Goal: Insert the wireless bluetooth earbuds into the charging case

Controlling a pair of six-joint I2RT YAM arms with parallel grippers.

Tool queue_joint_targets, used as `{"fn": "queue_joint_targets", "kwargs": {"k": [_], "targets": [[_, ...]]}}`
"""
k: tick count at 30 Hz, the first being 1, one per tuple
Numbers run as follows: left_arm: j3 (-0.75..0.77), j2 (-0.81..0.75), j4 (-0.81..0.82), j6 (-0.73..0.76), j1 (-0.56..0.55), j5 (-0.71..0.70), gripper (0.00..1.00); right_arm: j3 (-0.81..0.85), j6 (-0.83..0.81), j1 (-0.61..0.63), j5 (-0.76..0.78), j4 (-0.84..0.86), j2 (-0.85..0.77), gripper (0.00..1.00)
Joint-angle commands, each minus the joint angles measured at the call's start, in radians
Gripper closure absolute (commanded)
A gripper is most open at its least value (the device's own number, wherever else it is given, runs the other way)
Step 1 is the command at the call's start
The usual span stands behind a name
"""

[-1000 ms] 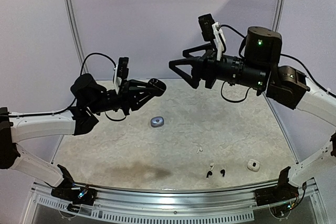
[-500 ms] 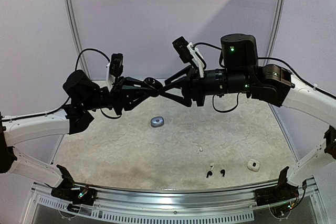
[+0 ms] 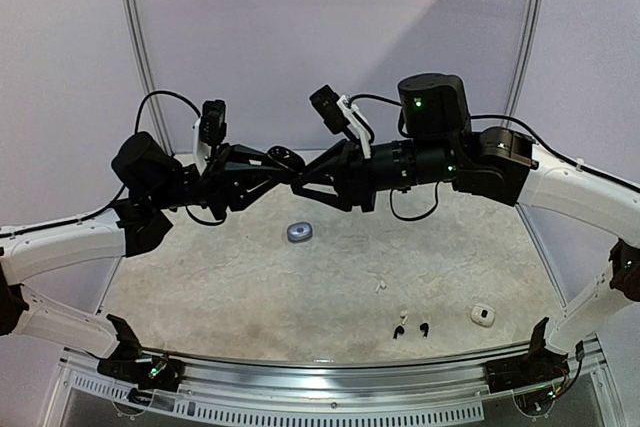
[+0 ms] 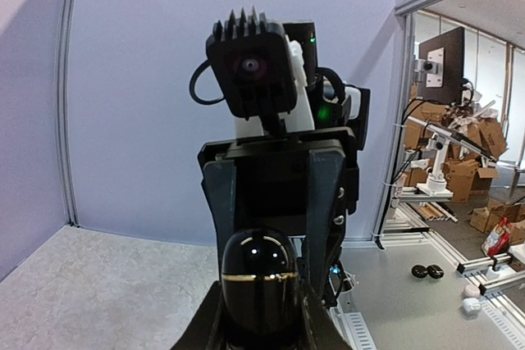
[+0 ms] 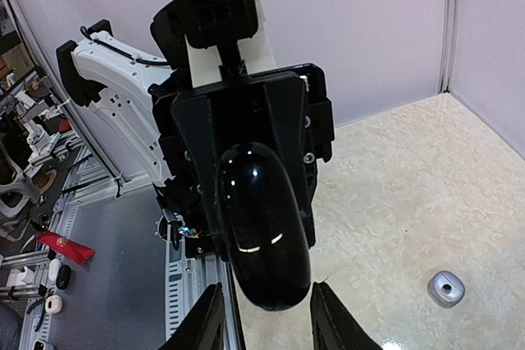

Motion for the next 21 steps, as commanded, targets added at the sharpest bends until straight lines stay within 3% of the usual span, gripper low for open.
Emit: {"fn": "queue_joint_targets", "kwargs": {"k": [1, 18, 21], "targets": [[0.010, 0.002, -0.023, 0.019, -0.002, 0.022, 1.00, 0.032, -0.019, 0.002, -0.022, 0.017, 0.020, 0.64], [0.018, 0.026, -0.021, 0.030, -0.021, 0.050, 1.00, 0.045, -0.085, 0.002, -0.013, -0.018, 0.013, 0.68], [0.022, 0.033, -0.024, 0.033, -0.022, 0.054, 1.00, 0.049, -0.079, 0.002, -0.025, -0.024, 0.023, 0.73]]}}
